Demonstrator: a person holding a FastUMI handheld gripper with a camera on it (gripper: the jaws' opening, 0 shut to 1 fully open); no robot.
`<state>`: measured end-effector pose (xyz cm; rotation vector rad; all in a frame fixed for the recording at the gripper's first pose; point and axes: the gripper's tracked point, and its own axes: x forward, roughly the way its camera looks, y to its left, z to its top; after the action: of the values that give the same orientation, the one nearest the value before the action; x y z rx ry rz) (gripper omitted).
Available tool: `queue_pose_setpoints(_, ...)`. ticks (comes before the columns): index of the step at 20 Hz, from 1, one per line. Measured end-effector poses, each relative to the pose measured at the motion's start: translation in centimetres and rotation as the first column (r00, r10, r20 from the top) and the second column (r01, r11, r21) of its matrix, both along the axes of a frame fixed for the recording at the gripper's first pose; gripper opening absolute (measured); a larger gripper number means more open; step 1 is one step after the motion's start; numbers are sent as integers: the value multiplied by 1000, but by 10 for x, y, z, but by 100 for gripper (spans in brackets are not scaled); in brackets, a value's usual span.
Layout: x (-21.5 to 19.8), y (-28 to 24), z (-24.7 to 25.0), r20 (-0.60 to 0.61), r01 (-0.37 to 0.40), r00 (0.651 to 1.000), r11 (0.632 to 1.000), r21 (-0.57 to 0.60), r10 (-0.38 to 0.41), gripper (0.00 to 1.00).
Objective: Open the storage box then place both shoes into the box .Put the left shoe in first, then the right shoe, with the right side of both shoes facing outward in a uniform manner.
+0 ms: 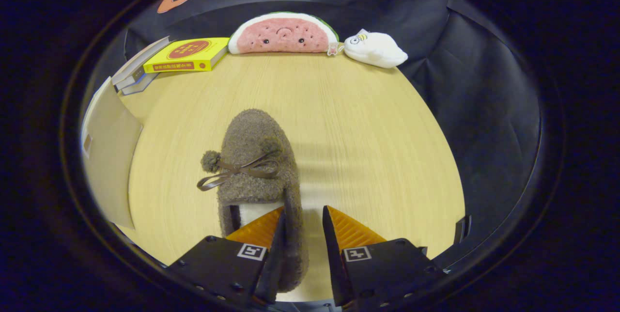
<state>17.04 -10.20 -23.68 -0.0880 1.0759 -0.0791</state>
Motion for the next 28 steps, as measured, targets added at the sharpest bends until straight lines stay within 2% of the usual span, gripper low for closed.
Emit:
queue_pose_setpoints(2,3,11,-3,-2,-16,1000,997,71,16,43)
queue_pose_setpoints(5,5,11,-2,-5,25,1000,990,137,-24,8)
queue_pose_setpoints(6,5,9,4,-15,43,999,985,166,-41,7)
queue_pose_setpoints(7,3,12,-1,-16,56,998,979,195,-53,0)
queue_pose_setpoints(9,-2,12,3,-24,76,997,967,241,-73,0)
queue_pose_setpoints(12,-4,5,19,5,106,994,969,223,-110,0)
queue_pose_setpoints(15,-10,13,45,32,112,992,958,263,-125,0)
queue_pose_setpoints(24,-37,80,140,107,52,990,934,353,-95,0)
queue_pose_setpoints(28,-44,118,179,164,14,984,941,338,-74,0)
